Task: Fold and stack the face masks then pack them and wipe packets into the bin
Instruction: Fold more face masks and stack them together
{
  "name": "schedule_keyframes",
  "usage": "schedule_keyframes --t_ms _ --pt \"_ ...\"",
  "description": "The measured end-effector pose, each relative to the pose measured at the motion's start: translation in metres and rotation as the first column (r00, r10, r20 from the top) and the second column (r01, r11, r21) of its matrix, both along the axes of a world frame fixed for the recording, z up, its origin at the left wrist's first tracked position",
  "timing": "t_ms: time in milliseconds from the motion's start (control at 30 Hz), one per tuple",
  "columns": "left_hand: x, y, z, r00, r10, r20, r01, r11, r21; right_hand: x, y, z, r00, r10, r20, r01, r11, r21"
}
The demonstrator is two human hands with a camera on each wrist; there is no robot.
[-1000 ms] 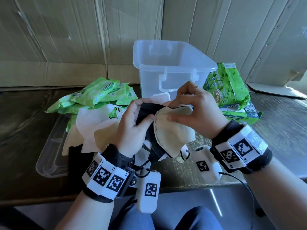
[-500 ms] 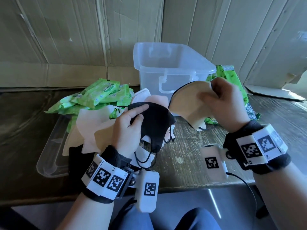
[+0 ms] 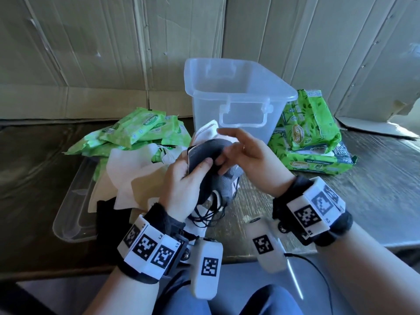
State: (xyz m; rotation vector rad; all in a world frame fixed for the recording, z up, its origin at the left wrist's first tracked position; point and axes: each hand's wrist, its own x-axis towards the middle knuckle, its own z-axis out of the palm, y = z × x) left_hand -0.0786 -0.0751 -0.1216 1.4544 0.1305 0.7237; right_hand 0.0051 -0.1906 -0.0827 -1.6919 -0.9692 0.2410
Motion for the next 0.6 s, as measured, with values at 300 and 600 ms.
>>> schedule_keyframes --t_ms 300,600 --pt "0.001 -0.004 0.002 0.999 -0.017 -0.045 0.018 0.999 0.032 0.006 -0.009 0.000 0.837 -0.293 0.463 0.284 0.955 0.091" --pt "-0.001 -0.002 0.002 0.996 0.006 -0.088 0.004 0.993 0.116 0.007 -0.007 0.002 0.967 -0.180 0.182 0.172 0.983 0.056"
